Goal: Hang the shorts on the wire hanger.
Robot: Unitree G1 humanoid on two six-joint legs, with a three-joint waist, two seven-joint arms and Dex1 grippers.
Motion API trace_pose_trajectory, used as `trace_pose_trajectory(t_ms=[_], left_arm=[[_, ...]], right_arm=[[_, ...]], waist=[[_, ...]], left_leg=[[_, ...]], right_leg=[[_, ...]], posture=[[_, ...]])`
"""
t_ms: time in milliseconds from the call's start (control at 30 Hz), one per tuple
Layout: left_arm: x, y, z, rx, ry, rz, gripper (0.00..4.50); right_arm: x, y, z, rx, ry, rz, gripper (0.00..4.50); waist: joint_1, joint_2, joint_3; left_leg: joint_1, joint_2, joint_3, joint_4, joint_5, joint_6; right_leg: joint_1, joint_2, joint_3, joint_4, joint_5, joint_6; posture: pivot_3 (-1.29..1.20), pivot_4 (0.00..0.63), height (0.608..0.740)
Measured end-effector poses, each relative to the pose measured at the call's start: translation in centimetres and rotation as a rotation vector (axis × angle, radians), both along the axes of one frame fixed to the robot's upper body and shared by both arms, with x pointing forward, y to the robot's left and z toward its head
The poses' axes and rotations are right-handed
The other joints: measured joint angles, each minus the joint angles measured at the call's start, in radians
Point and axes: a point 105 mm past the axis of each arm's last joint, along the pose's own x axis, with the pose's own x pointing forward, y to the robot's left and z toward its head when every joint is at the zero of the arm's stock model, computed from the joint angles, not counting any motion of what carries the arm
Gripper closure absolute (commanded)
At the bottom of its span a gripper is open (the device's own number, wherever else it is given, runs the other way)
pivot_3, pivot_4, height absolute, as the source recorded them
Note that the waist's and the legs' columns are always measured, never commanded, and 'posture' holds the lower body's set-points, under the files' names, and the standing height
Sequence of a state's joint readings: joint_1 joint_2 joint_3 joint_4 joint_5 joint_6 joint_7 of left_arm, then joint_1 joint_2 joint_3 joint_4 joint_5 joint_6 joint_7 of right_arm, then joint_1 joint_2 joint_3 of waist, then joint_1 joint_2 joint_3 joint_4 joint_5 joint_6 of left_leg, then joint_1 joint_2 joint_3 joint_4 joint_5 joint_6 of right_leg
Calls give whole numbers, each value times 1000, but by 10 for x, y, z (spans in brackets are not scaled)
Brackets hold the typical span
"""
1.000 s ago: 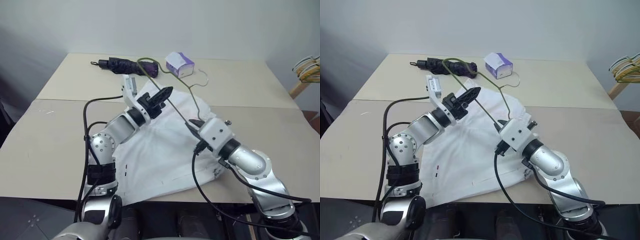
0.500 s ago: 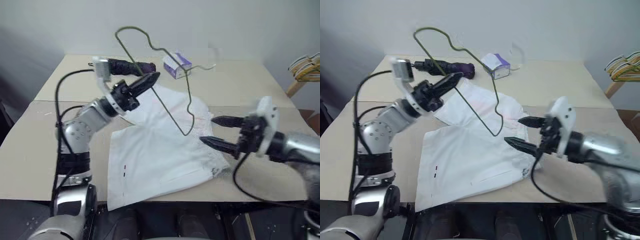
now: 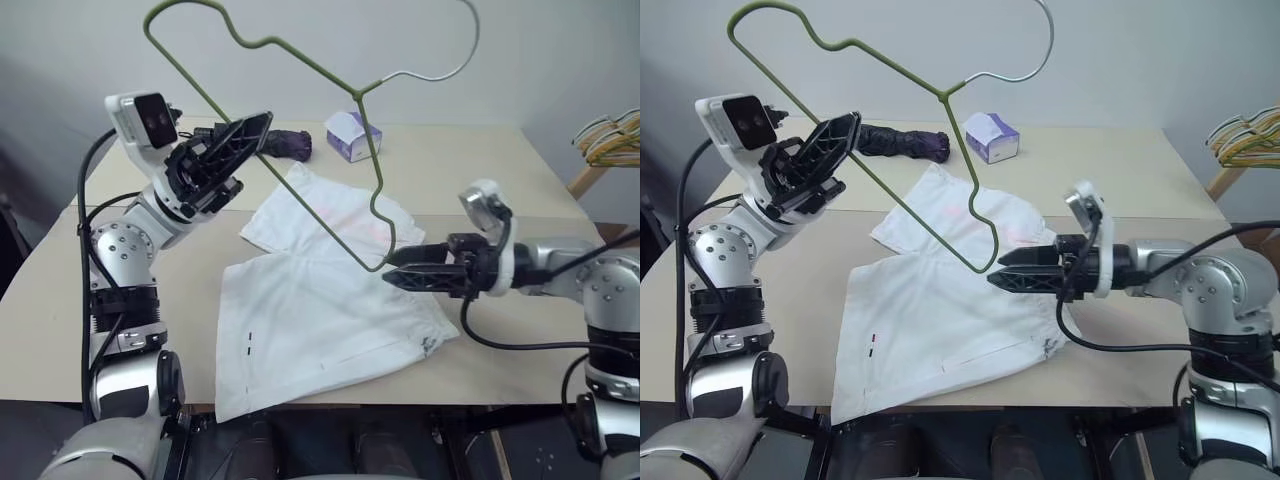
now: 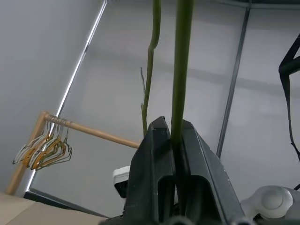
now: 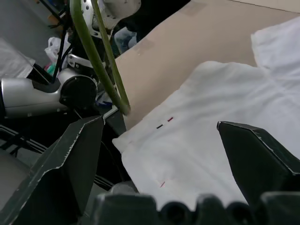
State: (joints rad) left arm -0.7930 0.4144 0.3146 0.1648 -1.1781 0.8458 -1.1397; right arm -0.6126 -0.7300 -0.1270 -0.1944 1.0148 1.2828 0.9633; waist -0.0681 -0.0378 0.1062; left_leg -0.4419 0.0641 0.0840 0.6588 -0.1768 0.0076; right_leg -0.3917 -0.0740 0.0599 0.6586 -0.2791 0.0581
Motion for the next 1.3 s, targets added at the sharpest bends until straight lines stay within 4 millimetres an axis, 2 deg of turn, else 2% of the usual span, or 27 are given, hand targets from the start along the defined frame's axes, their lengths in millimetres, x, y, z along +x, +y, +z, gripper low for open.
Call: trace_pose_trajectory(t_ms=[433,567,900,933,1133,1233,1300], left_arm=[[2,-5,-8,-1,-7,24,4500],[3,-7,-10,6,-14,29,4500],[6,-13,-14,-1,-7,42,4500],[8,-12,-15,-2,4,50,4500],[11,-13,-18,12,19,59,4500],[16,-14,-24,49,29,107,3628],[19,-23,-42,127,53,124,3023]], right_arm=[[-6,19,10,-69,-40,51,27],[-5,19,10,-82,-48,44,849],[-6,21,10,-99,-60,43,4324],[-8,22,10,-100,-65,56,4473],[-9,24,10,-110,-73,58,4473],[-9,24,10,-111,-72,53,4500],[-6,23,10,-116,-75,34,4500]], waist=[[-4,1,-7],[-3,1,-7],[-5,1,-7],[-6,1,-7],[-7,1,-8],[-10,1,-8],[-9,2,-9]], left_leg=[[0,0,0,0,0,0],[0,0,0,0,0,0],[0,0,0,0,0,0],[0,0,0,0,0,0],[0,0,0,0,0,0],[0,0,0,0,0,0],[0,0,0,0,0,0]], right_leg=[[0,0,0,1,0,0],[0,0,0,1,0,0],[-1,0,0,1,0,0],[-1,0,0,1,0,0],[-1,0,0,1,0,0],[-1,0,0,1,0,0],[0,0,0,1,0,0]], posture=[[-96,24,740],[-96,24,740],[-113,33,740],[-113,33,740],[-124,30,740],[-128,31,740],[-129,31,740]])
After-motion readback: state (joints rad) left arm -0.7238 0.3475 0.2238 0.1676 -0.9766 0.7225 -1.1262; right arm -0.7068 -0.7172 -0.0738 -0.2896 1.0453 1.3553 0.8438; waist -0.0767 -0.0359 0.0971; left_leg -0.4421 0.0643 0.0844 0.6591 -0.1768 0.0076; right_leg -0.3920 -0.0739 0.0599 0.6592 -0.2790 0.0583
